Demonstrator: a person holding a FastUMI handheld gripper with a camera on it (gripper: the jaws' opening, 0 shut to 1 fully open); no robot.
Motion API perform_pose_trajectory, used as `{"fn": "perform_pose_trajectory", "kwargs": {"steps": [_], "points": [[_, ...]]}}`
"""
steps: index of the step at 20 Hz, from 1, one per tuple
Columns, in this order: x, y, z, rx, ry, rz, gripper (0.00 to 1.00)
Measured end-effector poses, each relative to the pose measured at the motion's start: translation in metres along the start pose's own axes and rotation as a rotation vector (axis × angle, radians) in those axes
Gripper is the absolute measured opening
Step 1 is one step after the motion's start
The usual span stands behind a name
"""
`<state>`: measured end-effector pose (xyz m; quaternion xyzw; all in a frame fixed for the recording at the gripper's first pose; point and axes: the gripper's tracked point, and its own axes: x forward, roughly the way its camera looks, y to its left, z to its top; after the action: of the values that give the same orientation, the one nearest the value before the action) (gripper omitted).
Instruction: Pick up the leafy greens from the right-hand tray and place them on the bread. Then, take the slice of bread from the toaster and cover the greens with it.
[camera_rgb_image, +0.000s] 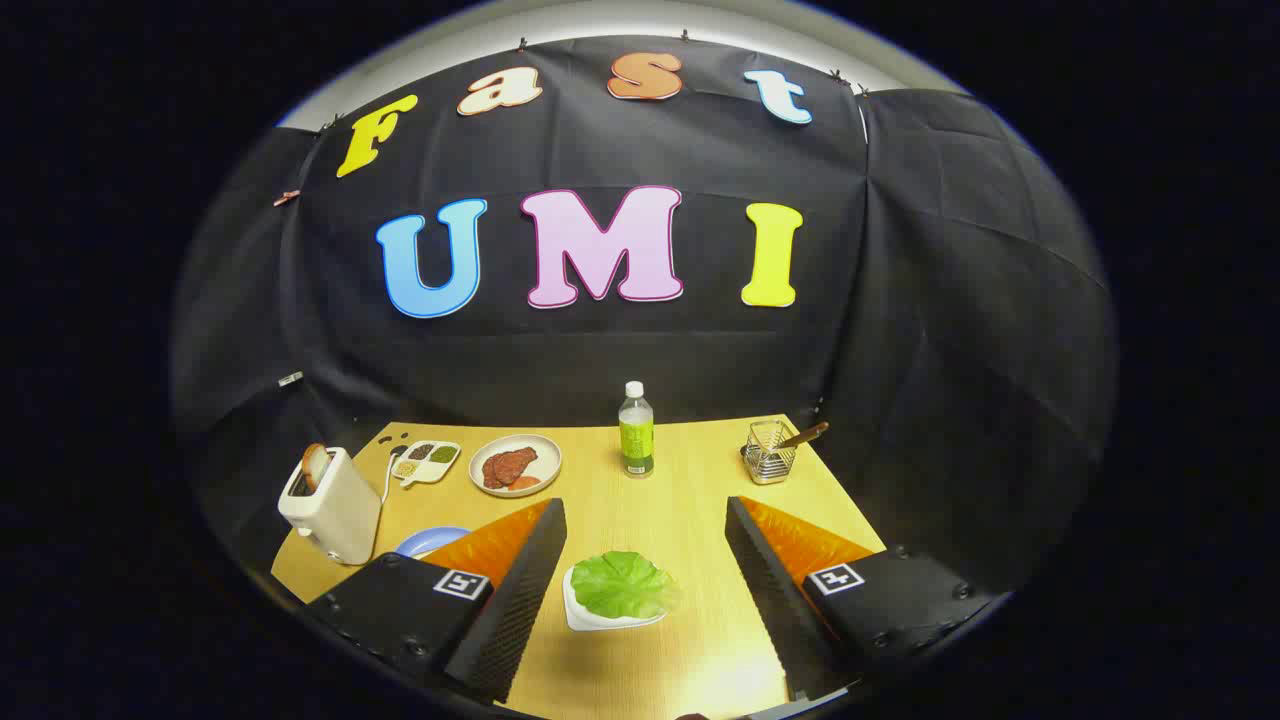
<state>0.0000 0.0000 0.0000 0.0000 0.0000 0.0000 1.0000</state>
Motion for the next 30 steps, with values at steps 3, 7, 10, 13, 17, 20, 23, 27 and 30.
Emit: {"fn": "perform_pose_trajectory", "kwargs": {"steps": [3, 7, 10, 13, 17, 20, 23, 27, 30], "points": [[-0.001, -0.011, 0.000, -0.019, -0.012, -0.006, 0.99], [0.003, -0.016, -0.002, -0.013, -0.004, -0.010, 0.99], [0.006, -0.011, -0.007, -0.022, 0.014, -0.010, 0.99], [0.006, -0.007, -0.010, -0.036, 0.025, -0.027, 0.99], [0.011, 0.003, -0.021, -0.048, 0.051, -0.017, 0.99], [0.024, 0.006, -0.029, -0.081, 0.077, 0.016, 0.99], [0.046, 0.012, -0.049, -0.131, 0.126, 0.085, 1.00], [0.079, 0.010, -0.083, -0.258, 0.203, 0.157, 0.98], [0.103, 0.012, -0.119, -0.330, 0.294, 0.227, 0.98]]}}
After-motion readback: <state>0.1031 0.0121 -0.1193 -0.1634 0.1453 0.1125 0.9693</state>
